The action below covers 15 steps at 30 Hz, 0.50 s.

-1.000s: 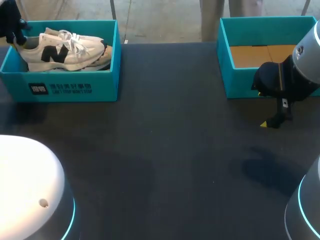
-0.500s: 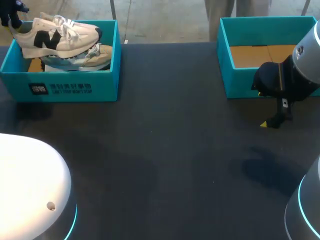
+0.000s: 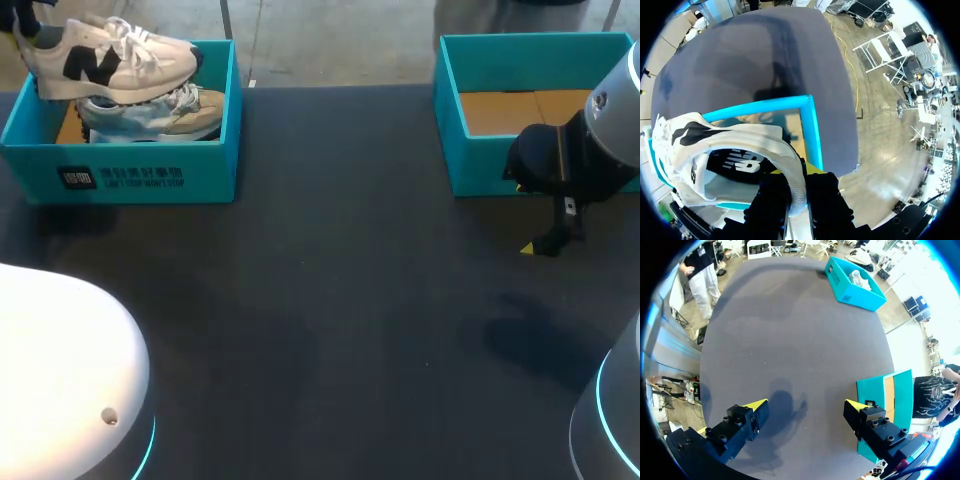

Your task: Take the shoe out of the shoebox, open the shoe tongue, remove and reinsert the insole, then place the shoe into the shoebox

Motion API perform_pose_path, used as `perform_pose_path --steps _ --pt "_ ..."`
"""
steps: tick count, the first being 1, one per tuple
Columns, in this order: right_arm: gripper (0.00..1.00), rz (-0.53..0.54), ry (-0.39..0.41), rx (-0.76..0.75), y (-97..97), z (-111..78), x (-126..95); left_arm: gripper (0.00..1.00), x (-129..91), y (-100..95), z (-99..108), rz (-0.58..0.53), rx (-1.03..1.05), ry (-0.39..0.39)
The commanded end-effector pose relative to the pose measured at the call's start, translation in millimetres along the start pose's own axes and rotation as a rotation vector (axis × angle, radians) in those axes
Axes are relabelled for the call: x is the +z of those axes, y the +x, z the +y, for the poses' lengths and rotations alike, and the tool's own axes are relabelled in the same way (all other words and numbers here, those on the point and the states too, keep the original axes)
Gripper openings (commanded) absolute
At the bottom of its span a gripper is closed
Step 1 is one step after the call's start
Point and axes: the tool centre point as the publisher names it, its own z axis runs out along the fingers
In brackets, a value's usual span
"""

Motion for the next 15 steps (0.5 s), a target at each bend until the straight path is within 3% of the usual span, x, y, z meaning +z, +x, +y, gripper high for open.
perform_pose_path --steps 1,15 --pt "1.0 -0.001 0.002 0.0 0.2 0.2 1.4 0.0 -8.3 -3.6 -3.9 0.012 -0.007 0.001" --pt "1.0 -0.001 0.002 0.0 0.2 0.2 1.4 0.0 -32.2 -43.7 -24.5 0.056 -0.105 -0.023"
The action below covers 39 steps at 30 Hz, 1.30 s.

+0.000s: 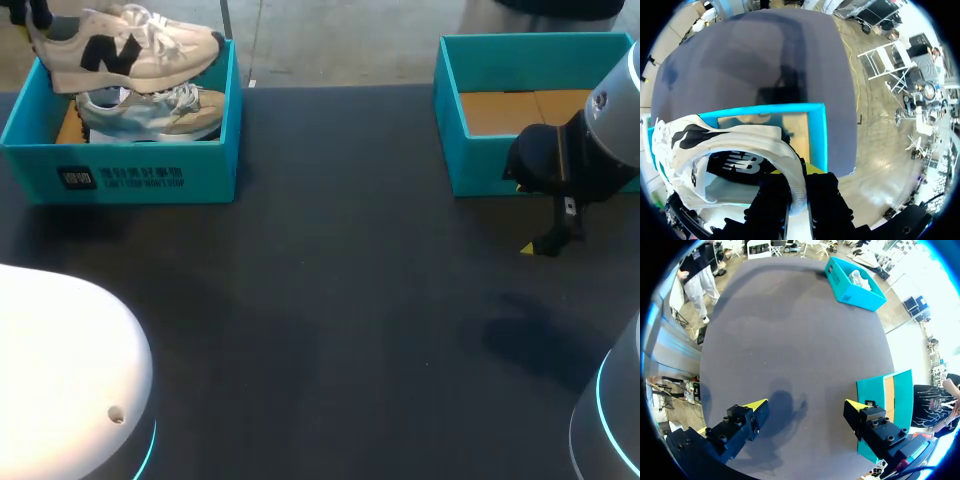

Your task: Take the shoe out of the shoebox, open the shoe tongue, remove and reinsert the insole, then place the shoe into the shoebox

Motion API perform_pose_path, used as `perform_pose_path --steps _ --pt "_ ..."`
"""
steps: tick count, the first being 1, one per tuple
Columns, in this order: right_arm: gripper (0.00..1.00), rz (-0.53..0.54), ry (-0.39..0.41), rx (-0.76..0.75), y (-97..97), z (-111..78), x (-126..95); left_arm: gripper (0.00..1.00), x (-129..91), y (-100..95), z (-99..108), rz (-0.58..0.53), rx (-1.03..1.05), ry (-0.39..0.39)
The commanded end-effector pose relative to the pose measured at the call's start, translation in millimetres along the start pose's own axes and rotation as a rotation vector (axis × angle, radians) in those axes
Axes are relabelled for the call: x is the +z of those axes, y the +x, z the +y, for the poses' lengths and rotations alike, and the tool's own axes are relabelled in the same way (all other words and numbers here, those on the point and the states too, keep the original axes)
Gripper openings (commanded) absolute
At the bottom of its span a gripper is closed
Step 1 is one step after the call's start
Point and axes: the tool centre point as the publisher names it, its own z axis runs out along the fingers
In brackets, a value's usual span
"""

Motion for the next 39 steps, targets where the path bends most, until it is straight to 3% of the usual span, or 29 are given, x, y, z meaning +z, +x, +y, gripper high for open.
perform_pose_path --steps 1,23,39 --pt "1.0 -0.001 0.002 0.0 0.2 0.2 1.4 0.0 -8.8 -12.5 -14.9 0.026 -0.021 -0.018" --pt "1.0 -0.001 0.002 0.0 0.2 0.2 1.4 0.0 -35.3 -75.8 -74.4 0.052 -0.042 -0.012" --pt "1.0 -0.001 0.002 0.0 0.2 0.2 1.4 0.0 -42.3 -135.6 -130.1 0.07 -0.067 -0.004"
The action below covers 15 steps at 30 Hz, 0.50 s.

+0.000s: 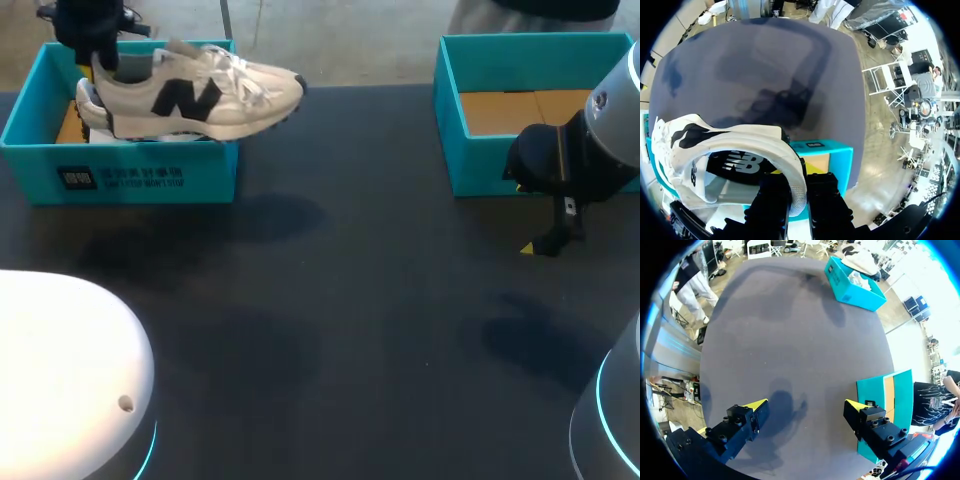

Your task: Take the shoe out of the shoebox, open the shoe tongue, remove and reinsert the insole, then place the shoe into the shoebox

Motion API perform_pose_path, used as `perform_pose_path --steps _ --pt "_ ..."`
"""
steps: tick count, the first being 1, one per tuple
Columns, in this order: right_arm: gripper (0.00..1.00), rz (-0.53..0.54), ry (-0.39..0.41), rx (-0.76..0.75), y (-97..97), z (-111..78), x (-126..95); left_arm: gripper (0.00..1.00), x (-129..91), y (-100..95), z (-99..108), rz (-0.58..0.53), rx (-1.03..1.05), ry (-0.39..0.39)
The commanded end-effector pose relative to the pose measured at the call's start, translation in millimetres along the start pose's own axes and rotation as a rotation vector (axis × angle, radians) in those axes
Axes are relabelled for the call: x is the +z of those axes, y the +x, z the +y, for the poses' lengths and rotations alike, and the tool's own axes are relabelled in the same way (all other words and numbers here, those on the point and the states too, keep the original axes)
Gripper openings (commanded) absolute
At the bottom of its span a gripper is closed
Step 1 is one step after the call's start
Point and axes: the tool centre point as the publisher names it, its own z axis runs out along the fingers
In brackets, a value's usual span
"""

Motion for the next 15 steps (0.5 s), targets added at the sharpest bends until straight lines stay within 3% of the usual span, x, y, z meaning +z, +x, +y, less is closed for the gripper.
perform_pose_path --steps 1,7,8,15 --pt "1.0 -0.001 0.002 0.0 0.2 0.2 1.4 0.0 -5.1 -11.7 -18.1 0.009 -0.007 -0.02" --pt "1.0 -0.001 0.002 0.0 0.2 0.2 1.4 0.0 -6.0 -16.0 -22.7 0.009 -0.008 -0.02" --pt "1.0 -0.001 0.002 0.0 0.2 0.2 1.4 0.0 -7.0 -34.5 -42.5 0.014 -0.012 -0.01" --pt "1.0 -0.001 0.002 0.0 0.2 0.2 1.4 0.0 -5.3 -56.9 -61.4 0.008 -0.003 0.008"
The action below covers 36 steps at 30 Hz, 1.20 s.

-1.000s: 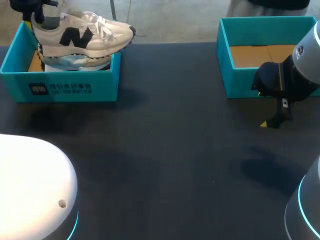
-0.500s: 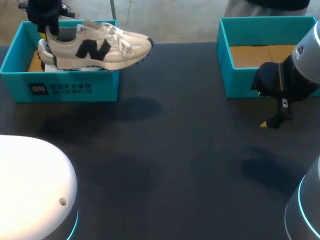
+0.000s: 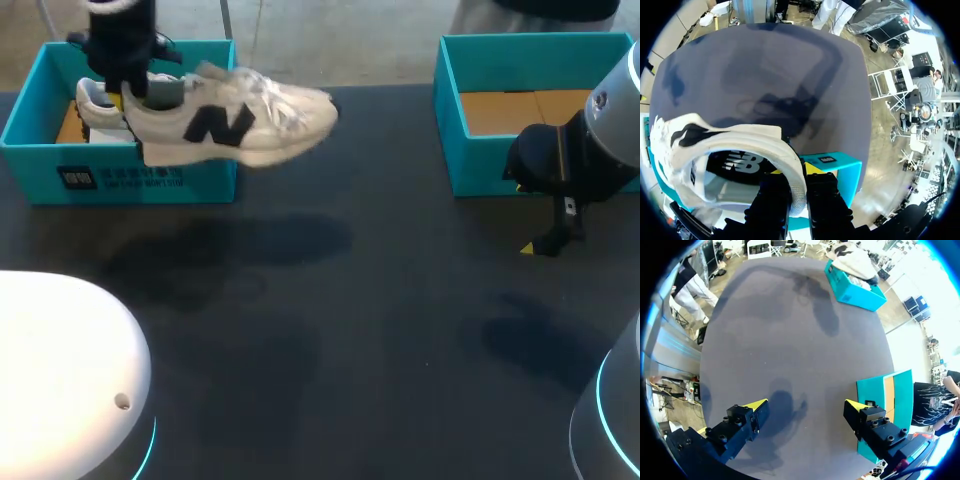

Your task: Take the shoe out of the shoebox, open the shoe tongue, remove and reinsert the insole, then place the shoe into the shoebox

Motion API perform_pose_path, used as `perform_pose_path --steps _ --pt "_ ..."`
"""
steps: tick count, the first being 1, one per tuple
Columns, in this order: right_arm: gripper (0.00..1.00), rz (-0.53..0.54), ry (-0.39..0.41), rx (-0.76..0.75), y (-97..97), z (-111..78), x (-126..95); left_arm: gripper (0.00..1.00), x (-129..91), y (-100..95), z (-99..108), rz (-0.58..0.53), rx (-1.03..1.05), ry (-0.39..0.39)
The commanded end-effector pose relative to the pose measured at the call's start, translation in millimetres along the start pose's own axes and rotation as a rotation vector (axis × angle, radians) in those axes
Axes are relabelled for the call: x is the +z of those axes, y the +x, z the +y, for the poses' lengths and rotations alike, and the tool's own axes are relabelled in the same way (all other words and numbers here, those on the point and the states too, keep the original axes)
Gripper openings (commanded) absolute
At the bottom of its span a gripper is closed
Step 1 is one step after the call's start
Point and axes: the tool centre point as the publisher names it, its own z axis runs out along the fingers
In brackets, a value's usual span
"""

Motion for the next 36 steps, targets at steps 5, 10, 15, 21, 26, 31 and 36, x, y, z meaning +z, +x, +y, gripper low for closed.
perform_pose_path --steps 5,10,15,21,26,31,36 --pt "1.0 -0.001 0.002 0.001 0.2 0.1 1.4 0.0 -0.7 -19.3 -16.3 0.006 -0.004 -0.01" --pt "1.0 -0.001 0.002 0.001 0.2 0.1 1.4 0.0 -2.7 -27.6 -20.2 0.009 -0.006 -0.013" --pt "1.0 -0.001 0.002 0.001 0.2 0.1 1.4 0.0 -3.3 -30.2 -19.7 0.012 -0.016 -0.017" --pt "1.0 -0.001 0.002 0.001 0.2 0.1 1.4 0.0 -3.3 -30.2 -19.7 0.012 -0.016 -0.017" --pt "1.0 -0.001 0.002 0.001 0.2 0.1 1.4 0.0 -3.3 -30.2 -19.7 0.012 -0.016 -0.017" --pt "1.0 -0.001 0.002 0.001 0.2 0.1 1.4 0.0 -3.3 -30.2 -19.7 0.012 -0.016 -0.017" --pt "1.0 -0.001 0.002 0.001 0.2 0.1 1.4 0.0 -3.3 -30.2 -19.7 0.012 -0.016 -0.017"
